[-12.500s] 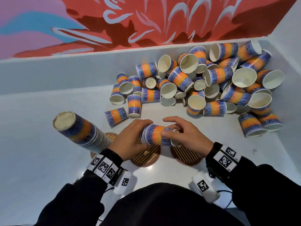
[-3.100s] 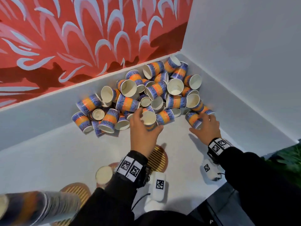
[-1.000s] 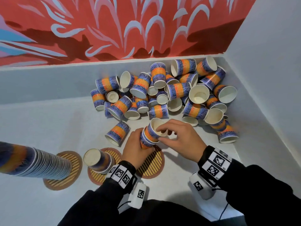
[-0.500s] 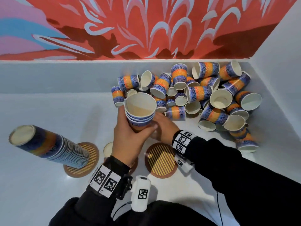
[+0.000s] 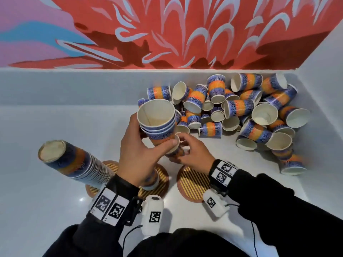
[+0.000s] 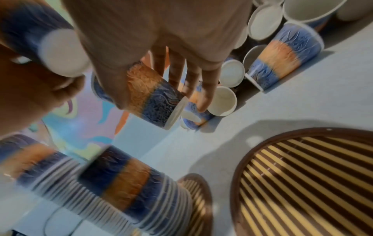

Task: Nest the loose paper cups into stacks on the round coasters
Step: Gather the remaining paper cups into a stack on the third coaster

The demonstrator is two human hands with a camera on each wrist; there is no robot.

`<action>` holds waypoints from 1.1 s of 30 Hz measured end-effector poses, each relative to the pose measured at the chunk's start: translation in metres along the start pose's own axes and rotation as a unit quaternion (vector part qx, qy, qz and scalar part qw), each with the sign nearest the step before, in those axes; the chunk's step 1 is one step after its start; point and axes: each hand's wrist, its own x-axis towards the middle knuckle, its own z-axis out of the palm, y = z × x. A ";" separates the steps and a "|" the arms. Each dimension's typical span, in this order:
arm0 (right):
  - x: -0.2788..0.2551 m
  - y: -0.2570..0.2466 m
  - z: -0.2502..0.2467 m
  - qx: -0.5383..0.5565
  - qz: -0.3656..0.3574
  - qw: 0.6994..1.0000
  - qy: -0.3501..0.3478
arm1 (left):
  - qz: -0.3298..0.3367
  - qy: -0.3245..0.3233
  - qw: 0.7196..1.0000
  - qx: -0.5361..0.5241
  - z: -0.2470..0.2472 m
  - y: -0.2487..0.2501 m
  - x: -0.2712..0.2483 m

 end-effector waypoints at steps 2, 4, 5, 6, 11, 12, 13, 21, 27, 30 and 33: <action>-0.023 -0.017 -0.010 0.071 0.010 0.997 0.031 | 0.013 -0.016 1.000 -0.011 0.002 0.004 0.001; -0.043 -0.032 -0.015 0.099 0.003 0.993 0.057 | 0.021 -0.035 0.999 -0.024 0.006 0.005 -0.001; -0.051 -0.039 -0.015 0.108 0.000 0.992 0.070 | 0.020 -0.048 0.998 -0.029 0.007 0.006 -0.002; -0.058 -0.043 -0.015 0.112 -0.003 0.990 0.081 | 0.017 -0.063 0.997 -0.032 0.008 0.007 -0.004; -0.081 -0.054 -0.007 0.102 -0.018 0.990 0.097 | 0.025 -0.146 0.988 -0.044 -0.004 0.006 -0.014; -0.083 -0.056 -0.005 0.092 -0.023 0.991 0.099 | 0.028 -0.156 0.986 -0.052 -0.010 0.005 -0.015; -0.086 -0.058 -0.004 0.082 -0.029 0.991 0.102 | 0.034 -0.164 0.984 -0.057 -0.016 0.005 -0.016; -0.093 -0.089 0.000 0.062 -0.090 0.989 0.103 | 0.114 -0.268 0.954 0.072 -0.066 0.003 -0.019; -0.092 -0.119 0.001 0.069 -0.114 0.982 0.136 | 0.067 -0.233 0.967 0.079 -0.093 -0.014 -0.019; -0.084 -0.131 0.007 0.071 -0.137 0.973 0.173 | 0.063 -0.228 0.964 0.119 -0.097 -0.026 -0.020; -0.074 -0.140 0.022 0.060 -0.157 0.966 0.196 | 0.053 -0.234 0.958 0.155 -0.092 -0.042 -0.020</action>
